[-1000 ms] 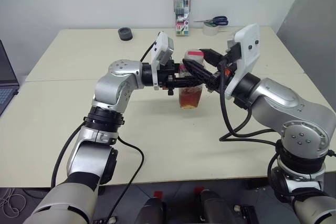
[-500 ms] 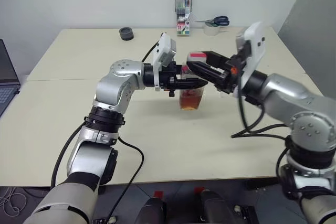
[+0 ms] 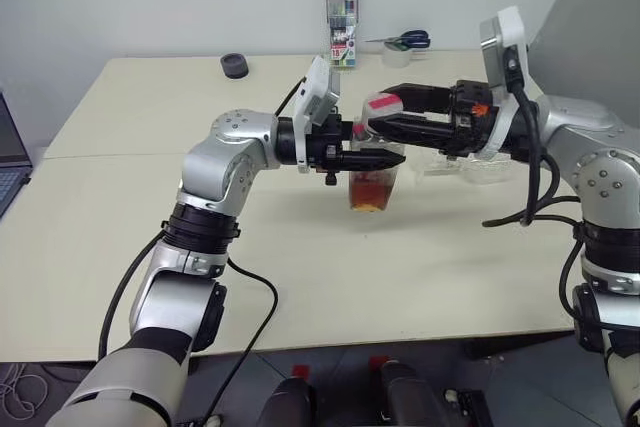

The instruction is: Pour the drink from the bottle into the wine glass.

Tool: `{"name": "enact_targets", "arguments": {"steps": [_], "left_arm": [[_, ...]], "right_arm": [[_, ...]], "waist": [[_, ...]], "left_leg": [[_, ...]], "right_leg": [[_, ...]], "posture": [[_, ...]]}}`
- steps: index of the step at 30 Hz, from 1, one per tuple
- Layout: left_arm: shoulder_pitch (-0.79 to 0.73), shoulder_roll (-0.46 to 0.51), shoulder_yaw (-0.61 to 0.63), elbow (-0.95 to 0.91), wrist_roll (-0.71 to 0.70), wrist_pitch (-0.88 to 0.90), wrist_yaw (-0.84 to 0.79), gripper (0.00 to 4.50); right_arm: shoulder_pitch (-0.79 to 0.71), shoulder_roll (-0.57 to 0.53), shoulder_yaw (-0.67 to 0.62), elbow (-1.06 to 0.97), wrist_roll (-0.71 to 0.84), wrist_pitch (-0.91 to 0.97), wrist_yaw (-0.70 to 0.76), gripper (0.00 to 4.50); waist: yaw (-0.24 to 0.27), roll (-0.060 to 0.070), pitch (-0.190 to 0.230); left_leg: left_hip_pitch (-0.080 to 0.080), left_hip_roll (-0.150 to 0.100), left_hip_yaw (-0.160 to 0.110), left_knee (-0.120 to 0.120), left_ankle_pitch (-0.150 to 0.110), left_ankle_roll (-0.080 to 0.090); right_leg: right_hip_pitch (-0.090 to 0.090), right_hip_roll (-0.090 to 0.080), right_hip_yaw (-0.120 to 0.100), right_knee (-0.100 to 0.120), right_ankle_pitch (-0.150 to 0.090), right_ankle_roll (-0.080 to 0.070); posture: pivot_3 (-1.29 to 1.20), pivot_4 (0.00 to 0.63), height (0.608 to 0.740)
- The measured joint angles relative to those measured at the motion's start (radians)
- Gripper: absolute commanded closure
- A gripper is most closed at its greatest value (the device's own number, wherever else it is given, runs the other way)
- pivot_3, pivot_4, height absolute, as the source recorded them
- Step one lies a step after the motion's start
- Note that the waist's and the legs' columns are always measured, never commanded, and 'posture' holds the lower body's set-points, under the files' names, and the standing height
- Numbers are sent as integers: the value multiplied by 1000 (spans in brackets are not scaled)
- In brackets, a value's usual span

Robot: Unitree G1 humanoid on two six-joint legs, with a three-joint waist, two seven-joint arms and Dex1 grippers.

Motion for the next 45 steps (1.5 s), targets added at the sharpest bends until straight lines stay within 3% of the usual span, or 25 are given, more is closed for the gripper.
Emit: {"name": "enact_targets", "arguments": {"steps": [2, 6, 10, 14, 18, 24, 29, 32, 38, 45], "left_arm": [[1, 3, 0, 0, 2, 0, -1, 2734], [3, 13, 3, 4, 5, -11, 0, 2734], [5, 11, 5, 9, 6, -22, 9, 2734], [5, 8, 5, 27, 10, -33, 11, 2734], [5, 4, 5, 51, 14, -44, 11, 2734], [5, -4, 5, 56, 20, -48, 10, 2734], [5, -6, 5, 56, 27, -51, 9, 2734], [5, -6, 5, 55, 27, -51, 10, 2734], [5, -6, 5, 55, 28, -51, 11, 2734], [5, -6, -2, 55, 37, -52, 10, 2734]], "right_arm": [[42, -27, -54, -45, 14, 25, -37, 27], [138, -60, -191, -162, 67, 87, -176, 27], [214, 9, -251, -348, 200, 151, -391, 27], [224, 91, -209, -467, 250, 156, -563, 27], [210, 128, -129, -487, 204, 140, -661, 27], [200, 141, -48, -487, 80, 110, -714, 27], [205, 212, -35, -490, 77, 106, -753, 27], [206, 228, -35, -492, 77, 106, -765, 606], [206, 228, -36, -491, 79, 106, -768, 2640], [204, 188, -32, -486, 75, 106, -727, 2740]], "waist": [[5, 0, 0], [7, 0, 0], [0, 0, 0], [-1, 0, 0], [0, 0, 0], [-1, 0, 0], [-1, 0, 0], [-1, 0, 0], [-1, 0, 0], [-1, 0, 0]], "left_leg": [[-3, -1, -2, 1, 0, 0], [-9, -1, -5, 6, 0, 0], [-9, 0, -5, 9, 0, 0], [-9, -1, -5, 11, 0, 0], [-9, -2, -5, 14, -1, 1], [-9, -2, -5, 14, 0, 0], [-9, -2, -5, 14, 0, 0], [-9, -2, -5, 14, 0, 1], [-9, -2, -5, 14, -1, 1], [-9, -2, -5, 14, -1, 2]], "right_leg": [[0, -1, 0, -1, 0, 0], [-4, -1, -1, 0, 0, 1], [-4, -2, -1, 2, 0, 1], [-4, -2, -1, 7, 0, 1], [-4, 0, -1, 9, 0, 1], [-4, 1, -1, 9, 0, 1], [-4, 1, 0, 9, 0, 1], [-4, 1, -1, 9, 0, 1], [-4, 1, -1, 9, 0, 1], [-4, 1, -1, 9, 0, 1]], "posture": [[0, 150, 740], [0, 150, 740], [0, 150, 740], [0, 150, 740], [0, 150, 740], [0, 150, 740], [0, 150, 740], [0, 150, 740], [0, 150, 740], [0, 150, 740]]}}
